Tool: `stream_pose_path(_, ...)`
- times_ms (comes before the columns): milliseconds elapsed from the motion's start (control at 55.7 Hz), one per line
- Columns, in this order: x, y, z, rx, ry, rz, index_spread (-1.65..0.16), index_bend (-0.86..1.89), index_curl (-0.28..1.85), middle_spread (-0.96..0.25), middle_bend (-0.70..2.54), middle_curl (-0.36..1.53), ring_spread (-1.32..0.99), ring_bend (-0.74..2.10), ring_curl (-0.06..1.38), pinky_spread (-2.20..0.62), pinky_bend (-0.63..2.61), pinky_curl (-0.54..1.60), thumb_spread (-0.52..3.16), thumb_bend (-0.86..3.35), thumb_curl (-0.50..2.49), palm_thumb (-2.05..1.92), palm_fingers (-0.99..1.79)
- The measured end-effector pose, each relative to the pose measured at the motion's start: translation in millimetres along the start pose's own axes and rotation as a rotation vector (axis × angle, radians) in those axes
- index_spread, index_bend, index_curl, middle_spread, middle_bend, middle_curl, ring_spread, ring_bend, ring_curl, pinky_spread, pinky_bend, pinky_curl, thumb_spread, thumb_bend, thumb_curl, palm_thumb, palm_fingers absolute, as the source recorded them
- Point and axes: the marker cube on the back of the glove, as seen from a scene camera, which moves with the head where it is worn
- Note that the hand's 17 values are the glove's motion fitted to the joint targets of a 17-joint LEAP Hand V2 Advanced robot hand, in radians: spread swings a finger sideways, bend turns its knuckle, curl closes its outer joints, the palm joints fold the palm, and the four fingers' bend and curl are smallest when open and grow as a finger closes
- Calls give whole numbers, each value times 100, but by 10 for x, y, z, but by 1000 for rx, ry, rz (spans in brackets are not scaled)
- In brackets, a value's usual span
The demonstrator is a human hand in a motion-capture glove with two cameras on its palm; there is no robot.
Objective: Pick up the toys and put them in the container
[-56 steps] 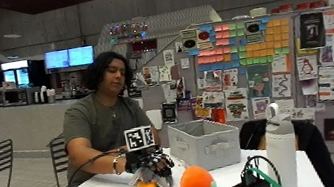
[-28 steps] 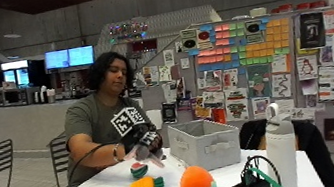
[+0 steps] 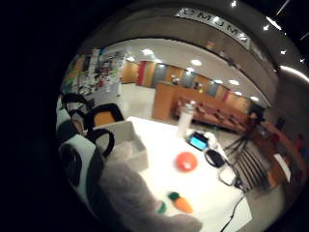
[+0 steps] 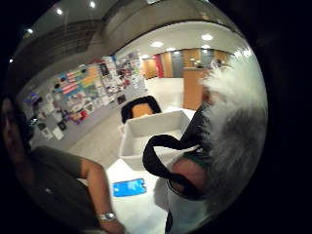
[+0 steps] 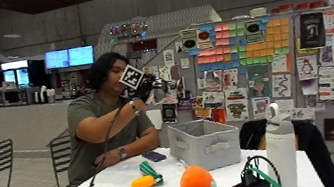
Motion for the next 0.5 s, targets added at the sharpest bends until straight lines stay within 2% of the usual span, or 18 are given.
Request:
stream_pose_path(162, 28, -568, 543, -10, 120, 53, -35, 61, 67, -28, 128, 78, -31, 152, 58, -41, 116, 60, 129, 8, 65, 37, 114)
stream_pose_path(216, 29, -625, 712, -30, 109, -35, -34, 61, 69, -28, 128, 78, -31, 152, 58, -41, 116, 60, 130, 8, 66, 37, 113)
stream_pose_path(287, 44, -718, 892, -27, 109, -27, -34, 60, 72, -27, 128, 79, -31, 153, 58, -41, 117, 60, 130, 7, 68, 37, 113)
stream_pose_path(341, 67, -758, 985, -36, 65, -81, -34, 59, 75, -27, 128, 79, -30, 153, 58, -41, 118, 61, 130, 7, 69, 37, 113)
stream_pose_path(431, 105, -901, 1091, -27, 92, 8, -35, 57, 78, -27, 128, 79, -30, 153, 58, -42, 118, 61, 130, 6, 70, 36, 112)
stream_pose_path(503, 155, -941, 1136, -39, 86, -45, -35, 56, 81, -27, 127, 80, -30, 154, 58, -42, 119, 61, 131, 5, 71, 36, 112)
